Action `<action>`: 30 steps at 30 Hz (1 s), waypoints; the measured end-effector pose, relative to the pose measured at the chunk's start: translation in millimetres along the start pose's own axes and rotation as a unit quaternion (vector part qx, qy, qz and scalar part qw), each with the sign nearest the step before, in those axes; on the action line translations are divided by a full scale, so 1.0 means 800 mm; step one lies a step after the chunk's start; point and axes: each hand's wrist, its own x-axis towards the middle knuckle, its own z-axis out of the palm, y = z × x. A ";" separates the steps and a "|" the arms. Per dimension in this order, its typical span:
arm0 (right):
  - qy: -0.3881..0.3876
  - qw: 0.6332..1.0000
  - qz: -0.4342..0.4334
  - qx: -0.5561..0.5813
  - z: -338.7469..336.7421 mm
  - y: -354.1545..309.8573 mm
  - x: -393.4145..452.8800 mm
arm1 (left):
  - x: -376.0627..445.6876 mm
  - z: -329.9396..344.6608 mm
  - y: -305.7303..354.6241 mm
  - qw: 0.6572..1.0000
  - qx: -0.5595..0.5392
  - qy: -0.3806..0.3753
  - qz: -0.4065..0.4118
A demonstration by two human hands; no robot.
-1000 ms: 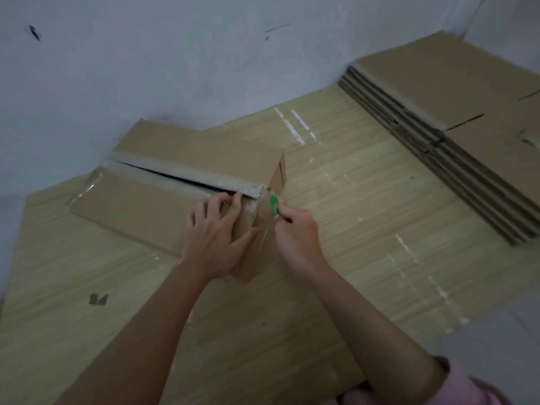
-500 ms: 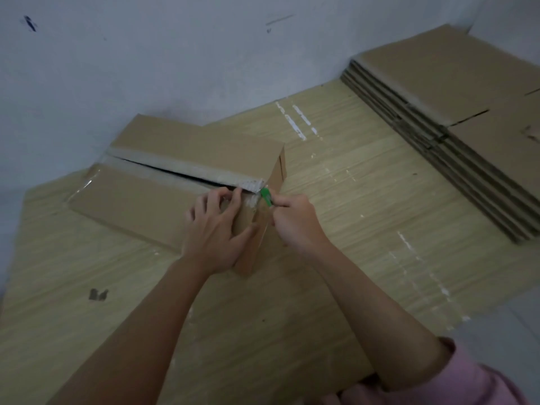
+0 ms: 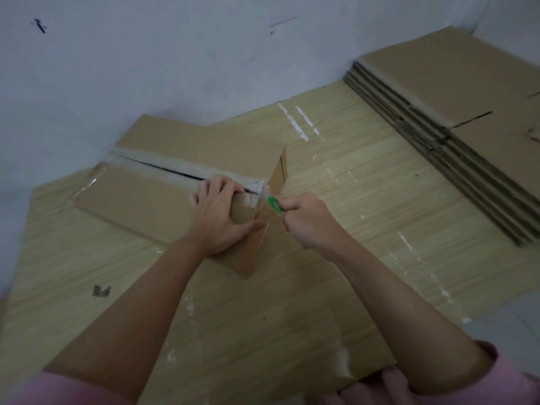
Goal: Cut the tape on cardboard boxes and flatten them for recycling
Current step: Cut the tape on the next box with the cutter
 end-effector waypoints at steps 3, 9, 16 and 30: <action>-0.003 1.000 -0.002 -0.011 0.002 -0.002 0.002 | 0.003 0.001 0.001 1.000 -0.008 0.011 0.000; -0.022 1.000 -0.007 -0.014 0.004 0.003 0.007 | 0.003 0.003 0.001 0.999 -0.027 0.029 -0.011; -0.036 0.999 -0.022 -0.021 0.002 0.003 0.006 | -0.001 0.002 0.002 0.997 -0.049 0.052 -0.008; 0.007 1.000 -0.020 0.001 0.002 0.018 -0.006 | 0.004 0.006 -0.001 0.998 -0.053 0.035 -0.011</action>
